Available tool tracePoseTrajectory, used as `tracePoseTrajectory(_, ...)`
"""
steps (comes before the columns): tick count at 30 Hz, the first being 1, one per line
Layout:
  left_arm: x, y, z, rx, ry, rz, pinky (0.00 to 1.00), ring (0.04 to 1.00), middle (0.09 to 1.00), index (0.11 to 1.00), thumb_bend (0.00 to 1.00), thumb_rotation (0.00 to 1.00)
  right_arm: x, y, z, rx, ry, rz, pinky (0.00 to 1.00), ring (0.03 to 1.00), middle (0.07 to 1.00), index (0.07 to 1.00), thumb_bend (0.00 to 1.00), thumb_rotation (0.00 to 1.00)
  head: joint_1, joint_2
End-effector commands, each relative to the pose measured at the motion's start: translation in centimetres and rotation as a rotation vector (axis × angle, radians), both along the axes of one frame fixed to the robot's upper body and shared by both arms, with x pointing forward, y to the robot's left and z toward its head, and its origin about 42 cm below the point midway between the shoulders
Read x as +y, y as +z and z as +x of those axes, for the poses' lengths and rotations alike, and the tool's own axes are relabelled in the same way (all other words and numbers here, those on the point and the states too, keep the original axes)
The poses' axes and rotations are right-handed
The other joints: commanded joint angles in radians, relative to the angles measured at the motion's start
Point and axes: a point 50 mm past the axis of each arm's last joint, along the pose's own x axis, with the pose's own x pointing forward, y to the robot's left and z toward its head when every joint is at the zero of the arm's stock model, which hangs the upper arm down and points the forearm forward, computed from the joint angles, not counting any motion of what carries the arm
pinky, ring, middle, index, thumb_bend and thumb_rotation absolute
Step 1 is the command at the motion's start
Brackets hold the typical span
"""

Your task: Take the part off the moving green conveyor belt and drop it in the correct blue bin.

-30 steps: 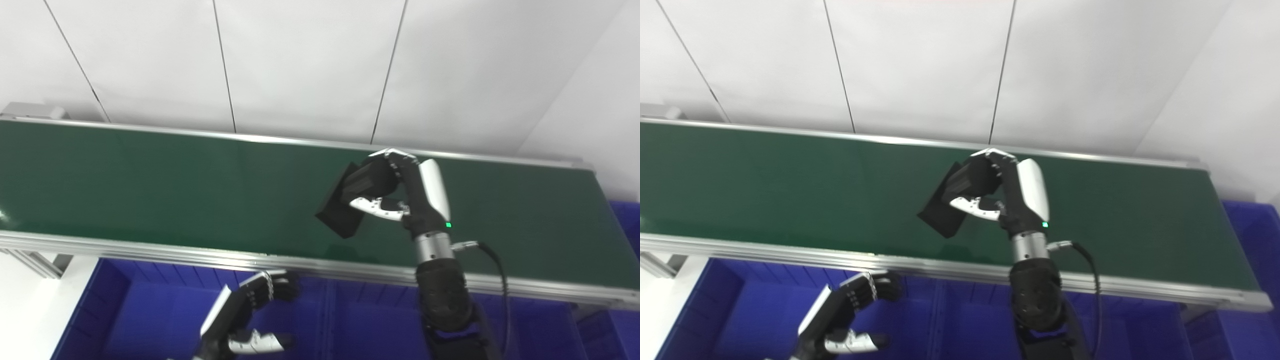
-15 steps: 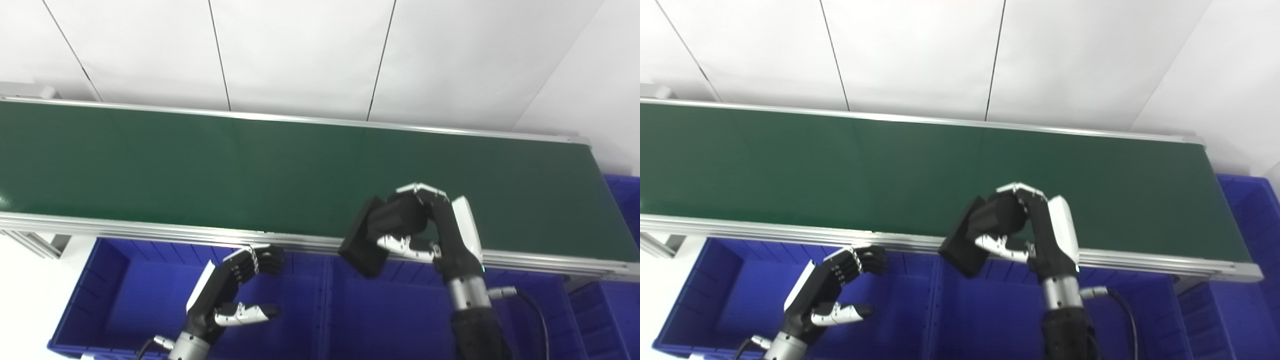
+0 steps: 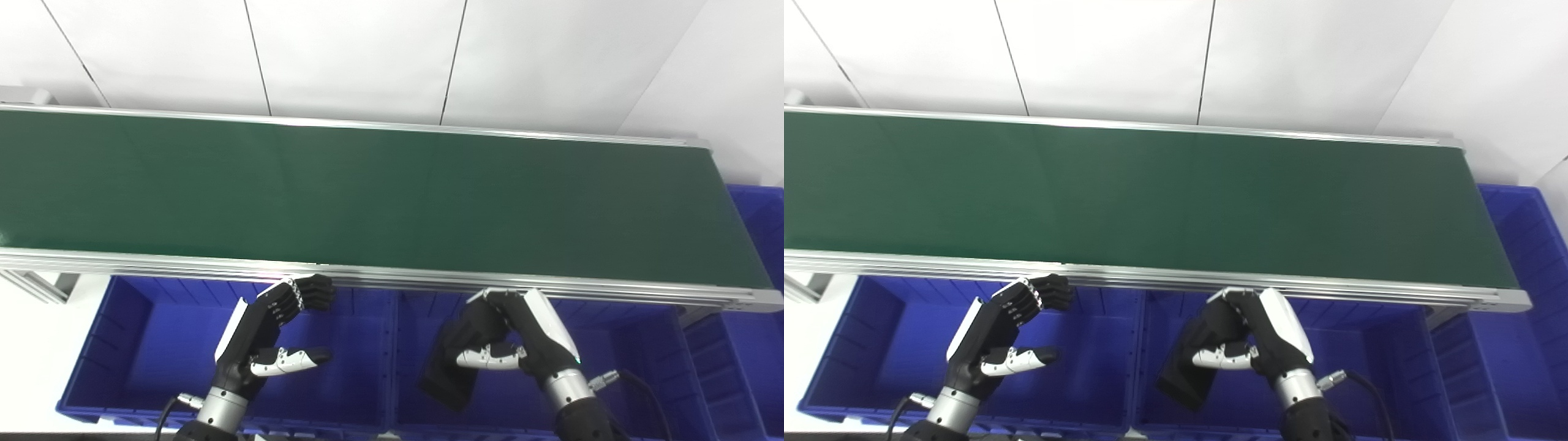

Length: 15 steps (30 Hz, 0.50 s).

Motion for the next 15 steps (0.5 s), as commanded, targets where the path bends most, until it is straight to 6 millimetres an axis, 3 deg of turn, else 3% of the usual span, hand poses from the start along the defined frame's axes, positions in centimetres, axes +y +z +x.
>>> tracePoseTrajectory(1, 0.2, 1.3, 0.8, -0.085, -0.003, 0.009, 0.64, 0.676, 0.692, 0.695, 0.84, 0.37, 0.4, 0.5, 0.7, -0.017, 0.022, -0.035, 0.31, 0.44, 0.52, 0.522, 0.49, 0.0, -0.005, 0.001)
tracePoseTrajectory(4, 0.4, 1.5, 1.1, -0.092, -0.003, 0.018, 0.65, 0.676, 0.69, 0.697, 0.84, 0.37, 0.6, -0.1, 1.0, -0.003, 0.055, -0.089, 0.33, 0.456, 0.526, 0.516, 0.49, 0.0, -0.012, 0.004)
tracePoseTrajectory(5, 0.4, 1.5, 1.2, -0.094, -0.004, 0.021, 0.65, 0.673, 0.689, 0.695, 0.84, 0.37, 0.7, -0.3, 1.1, -0.006, 0.071, -0.102, 0.44, 0.447, 0.519, 0.516, 0.5, 0.0, -0.013, 0.005)
tracePoseTrajectory(8, 0.4, 1.6, 1.3, -0.098, -0.008, 0.027, 0.65, 0.672, 0.687, 0.693, 0.84, 0.37, 0.9, -0.6, 1.3, 0.011, 0.083, -0.115, 0.52, 0.43, 0.52, 0.533, 0.51, 0.0, -0.013, 0.005)
tracePoseTrajectory(9, 0.4, 1.6, 1.3, -0.098, -0.007, 0.029, 0.65, 0.671, 0.685, 0.691, 0.84, 0.37, 1.0, -0.6, 1.4, 0.02, 0.082, -0.115, 0.53, 0.54, 0.644, 0.517, 0.5, 0.06, -0.013, 0.005)
tracePoseTrajectory(11, 0.4, 1.5, 1.3, -0.097, -0.001, 0.029, 0.65, 0.67, 0.684, 0.693, 0.84, 0.36, 1.2, -0.7, 1.4, 0.023, 0.076, -0.1, 0.57, 0.683, 0.806, 0.778, 0.52, 0.06, -0.015, 0.006)
tracePoseTrajectory(15, 0.5, 1.5, 1.2, -0.095, 0.006, 0.039, 0.65, 0.671, 0.684, 0.696, 0.84, 0.36, 1.4, -0.6, 1.4, -0.003, 0.054, -0.061, 0.63, 0.796, 0.92, 0.913, 0.61, 0.24, -0.014, 0.006)
